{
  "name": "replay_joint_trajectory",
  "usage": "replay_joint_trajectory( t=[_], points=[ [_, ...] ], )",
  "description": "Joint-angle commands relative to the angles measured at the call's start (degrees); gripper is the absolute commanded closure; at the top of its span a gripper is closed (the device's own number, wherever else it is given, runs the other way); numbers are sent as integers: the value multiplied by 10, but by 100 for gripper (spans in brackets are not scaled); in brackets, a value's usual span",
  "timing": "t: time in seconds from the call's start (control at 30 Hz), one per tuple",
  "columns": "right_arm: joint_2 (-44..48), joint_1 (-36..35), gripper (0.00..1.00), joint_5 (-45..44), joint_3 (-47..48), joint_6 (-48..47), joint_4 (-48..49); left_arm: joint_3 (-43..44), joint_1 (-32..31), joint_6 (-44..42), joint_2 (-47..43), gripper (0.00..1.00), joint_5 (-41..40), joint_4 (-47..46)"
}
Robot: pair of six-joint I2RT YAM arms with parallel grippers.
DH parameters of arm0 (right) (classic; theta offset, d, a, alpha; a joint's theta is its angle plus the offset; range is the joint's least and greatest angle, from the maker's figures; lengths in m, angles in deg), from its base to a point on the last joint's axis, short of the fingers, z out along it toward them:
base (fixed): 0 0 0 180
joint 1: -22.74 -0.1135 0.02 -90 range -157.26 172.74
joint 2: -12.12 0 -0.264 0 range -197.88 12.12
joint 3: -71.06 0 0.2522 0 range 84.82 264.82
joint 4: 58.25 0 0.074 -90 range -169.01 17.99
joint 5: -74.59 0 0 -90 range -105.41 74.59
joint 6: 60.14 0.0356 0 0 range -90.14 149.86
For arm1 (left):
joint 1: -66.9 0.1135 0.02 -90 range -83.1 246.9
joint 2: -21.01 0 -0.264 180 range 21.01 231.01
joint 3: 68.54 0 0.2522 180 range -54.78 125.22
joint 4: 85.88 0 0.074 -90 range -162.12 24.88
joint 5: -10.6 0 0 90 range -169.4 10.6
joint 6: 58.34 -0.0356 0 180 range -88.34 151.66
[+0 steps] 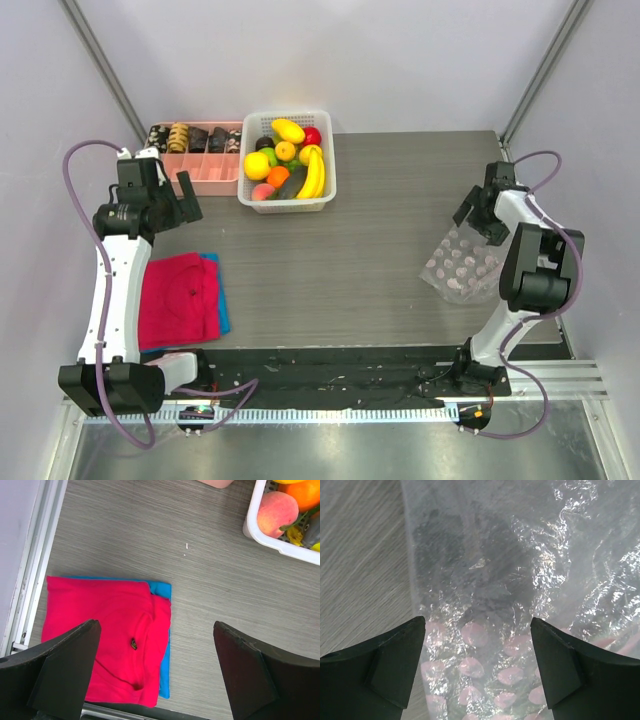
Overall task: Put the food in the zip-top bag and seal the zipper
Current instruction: Adjust the zipper food storage bag at the center of the board.
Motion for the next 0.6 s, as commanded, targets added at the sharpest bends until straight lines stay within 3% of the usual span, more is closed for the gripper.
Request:
replay_joint_trajectory(
  t=[0.0,0.1,0.17,0.23,0.27,0.3,0.4,0.57],
  points=[
    [-26,-1,9,-16,8,14,27,-1,0,1,-7,0,-20,-31],
    [-49,-1,16,17,6,8,36,-3,0,2,-3,0,-22,-33],
    [-71,-1,29,61,9,-6,37,-3,0,2,2,0,-23,-31],
    [-84,-1,48,82,11,-22,36,-3,0,-1,2,0,-23,-31],
    [-87,-1,58,138,12,-32,37,-5,0,-4,1,0,-22,-32],
    [-90,-6,73,157,14,-44,38,-6,0,-5,0,0,-23,-34],
    [-101,-19,99,212,28,-109,23,-12,0,-12,-4,0,-6,-36],
    [-89,-82,99,240,53,-308,-32,-23,0,-35,-15,0,44,-51]
  ],
)
